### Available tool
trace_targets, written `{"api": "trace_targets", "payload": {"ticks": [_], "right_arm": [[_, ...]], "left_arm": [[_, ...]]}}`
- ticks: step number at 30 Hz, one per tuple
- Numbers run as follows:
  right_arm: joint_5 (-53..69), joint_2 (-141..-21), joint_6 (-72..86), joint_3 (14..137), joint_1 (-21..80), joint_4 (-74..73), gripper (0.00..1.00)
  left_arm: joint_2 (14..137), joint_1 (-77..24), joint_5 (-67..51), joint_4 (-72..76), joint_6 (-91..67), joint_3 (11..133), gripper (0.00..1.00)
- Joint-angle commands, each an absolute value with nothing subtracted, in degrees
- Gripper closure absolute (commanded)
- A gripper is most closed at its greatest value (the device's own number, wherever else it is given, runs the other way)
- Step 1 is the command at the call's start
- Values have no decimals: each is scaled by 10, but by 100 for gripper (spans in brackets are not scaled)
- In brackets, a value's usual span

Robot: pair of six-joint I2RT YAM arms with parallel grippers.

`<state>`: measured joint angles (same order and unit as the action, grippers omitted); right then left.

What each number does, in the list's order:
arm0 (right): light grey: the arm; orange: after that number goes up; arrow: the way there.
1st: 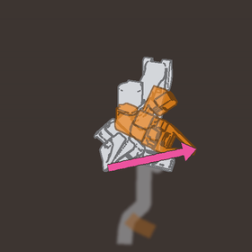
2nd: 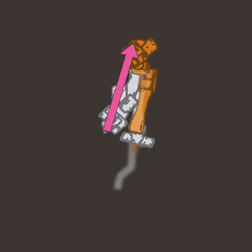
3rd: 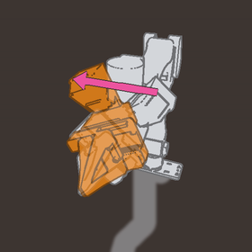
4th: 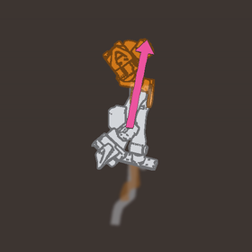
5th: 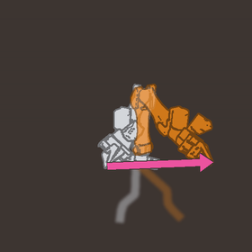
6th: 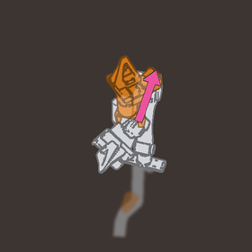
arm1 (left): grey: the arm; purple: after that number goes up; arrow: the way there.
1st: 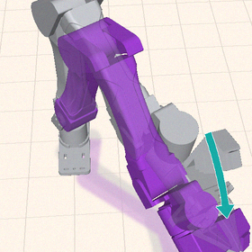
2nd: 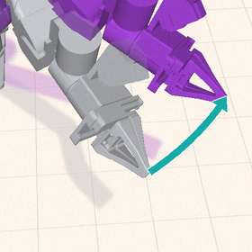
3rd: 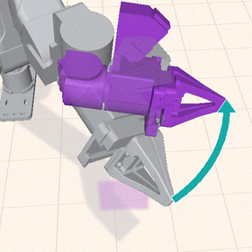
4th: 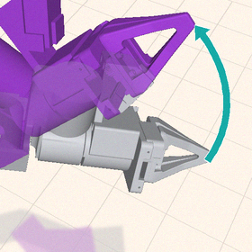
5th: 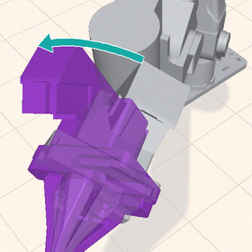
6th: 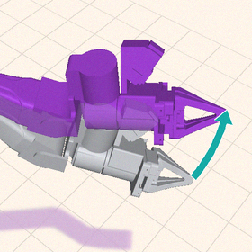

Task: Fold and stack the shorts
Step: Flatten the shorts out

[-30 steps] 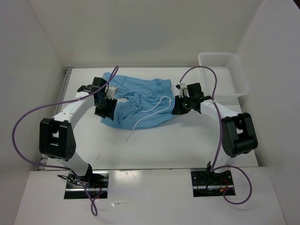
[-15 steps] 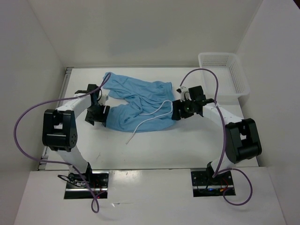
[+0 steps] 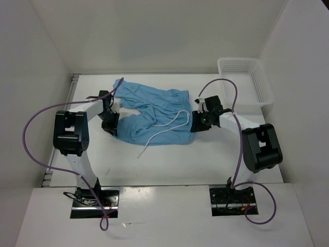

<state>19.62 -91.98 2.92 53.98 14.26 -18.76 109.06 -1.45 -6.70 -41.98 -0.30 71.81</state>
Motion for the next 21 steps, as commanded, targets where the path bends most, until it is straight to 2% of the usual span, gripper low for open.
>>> {"api": "trace_targets", "payload": {"ticks": [1,2,3,6,8,9,10,12,13,16,19,21], "right_arm": [[224,-938,52,550,145,-153,65],[224,-945,60,556,145,-153,85],[224,-950,60,556,145,-147,91],[224,-967,65,585,145,-140,100],[224,-983,70,662,145,-140,100],[224,-1006,78,700,145,-140,100],[219,-1019,78,789,145,-140,100],[189,-1066,83,891,145,-148,100],[178,-1082,75,992,145,-148,100],[144,-1128,45,1153,145,-177,100],[148,-1114,31,1187,140,-184,100],[183,-1071,16,1132,140,-196,100]], "left_arm": [[1152,-18,-140,-378,0,708,81],[1152,-13,-146,-378,0,708,86],[1152,-13,-153,-378,0,708,91],[1152,2,-171,-390,0,726,99],[1114,21,-197,-395,0,776,100],[1105,31,-197,-403,0,869,100],[1099,53,-205,-403,0,926,100],[1092,72,-211,-403,0,1037,100],[1099,77,-211,-409,0,1155,100],[1140,88,-198,-440,0,1339,100],[1140,88,-198,-466,0,1375,100],[1106,88,-193,-471,0,1316,100]]}}
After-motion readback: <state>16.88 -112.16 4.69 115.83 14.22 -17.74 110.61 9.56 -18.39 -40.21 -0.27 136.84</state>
